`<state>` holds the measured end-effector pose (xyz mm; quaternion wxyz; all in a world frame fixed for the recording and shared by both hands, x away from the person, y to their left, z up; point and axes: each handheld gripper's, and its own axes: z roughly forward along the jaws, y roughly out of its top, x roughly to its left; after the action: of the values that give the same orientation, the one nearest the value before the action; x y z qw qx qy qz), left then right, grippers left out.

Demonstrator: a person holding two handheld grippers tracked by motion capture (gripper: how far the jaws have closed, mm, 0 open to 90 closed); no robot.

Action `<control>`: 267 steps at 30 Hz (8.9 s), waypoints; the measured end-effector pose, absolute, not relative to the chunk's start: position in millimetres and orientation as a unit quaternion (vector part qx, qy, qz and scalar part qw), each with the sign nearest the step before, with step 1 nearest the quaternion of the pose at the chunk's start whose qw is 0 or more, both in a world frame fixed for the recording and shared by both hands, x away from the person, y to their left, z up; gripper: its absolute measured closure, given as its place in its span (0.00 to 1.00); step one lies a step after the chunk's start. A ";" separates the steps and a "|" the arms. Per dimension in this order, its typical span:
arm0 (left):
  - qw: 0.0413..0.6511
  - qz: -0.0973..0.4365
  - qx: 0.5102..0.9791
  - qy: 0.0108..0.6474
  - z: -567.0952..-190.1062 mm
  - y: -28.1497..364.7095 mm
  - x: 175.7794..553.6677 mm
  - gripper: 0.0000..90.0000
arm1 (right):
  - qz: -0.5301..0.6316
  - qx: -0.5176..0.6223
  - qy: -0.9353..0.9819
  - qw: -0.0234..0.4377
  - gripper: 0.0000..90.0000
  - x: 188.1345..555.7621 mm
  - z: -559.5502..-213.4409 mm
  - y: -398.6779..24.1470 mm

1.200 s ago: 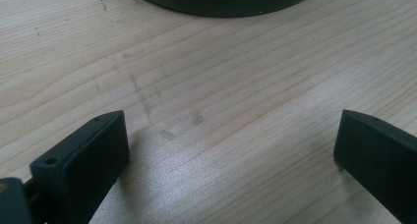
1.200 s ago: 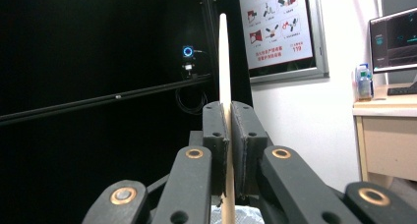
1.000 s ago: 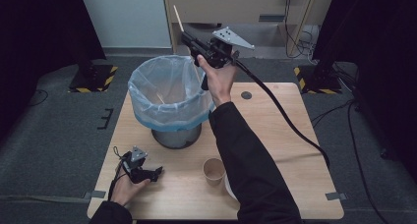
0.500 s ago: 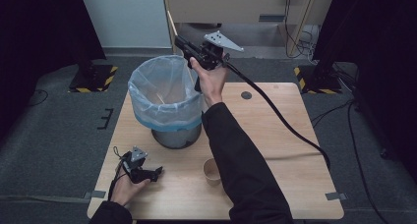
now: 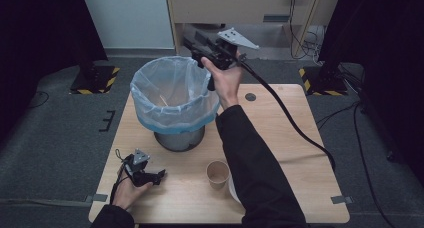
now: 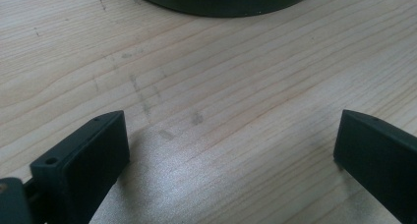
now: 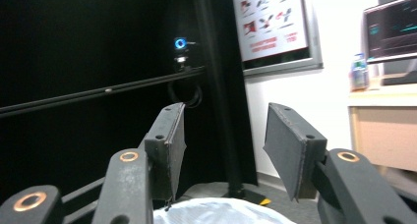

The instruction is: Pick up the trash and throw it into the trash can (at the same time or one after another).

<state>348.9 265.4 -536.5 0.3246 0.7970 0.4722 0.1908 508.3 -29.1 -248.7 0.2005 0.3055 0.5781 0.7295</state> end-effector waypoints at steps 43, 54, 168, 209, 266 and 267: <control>0.324 0.190 0.797 0.472 -536.4 265.4 348.9 0.00 | 0.585 0.338 0.721 0.155 0.60 374.9 -425.0 -163.1; 0.324 0.191 0.797 0.472 -536.4 265.3 349.0 0.00 | 0.560 0.337 0.749 0.108 0.62 364.6 -448.0 -149.0; 0.324 0.190 0.797 0.472 -536.4 265.3 349.0 0.00 | 0.726 0.349 0.564 0.182 0.94 380.0 -343.7 -190.8; 0.324 0.191 0.797 0.472 -536.4 265.3 348.9 0.00 | 0.758 0.318 0.535 0.193 0.94 428.3 -278.3 -132.4; 0.325 0.191 0.797 0.472 -536.5 265.3 349.0 0.00 | 0.690 0.337 0.609 0.200 0.69 481.0 -279.5 -81.8; 0.325 0.191 0.797 0.473 -536.5 265.2 349.0 0.00 | 0.687 0.341 0.609 0.202 0.68 477.2 -285.2 -94.7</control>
<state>349.0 265.2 -536.5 0.3248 0.7966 0.4728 0.1907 477.2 -94.7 -285.2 0.2017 0.3406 0.6093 0.6871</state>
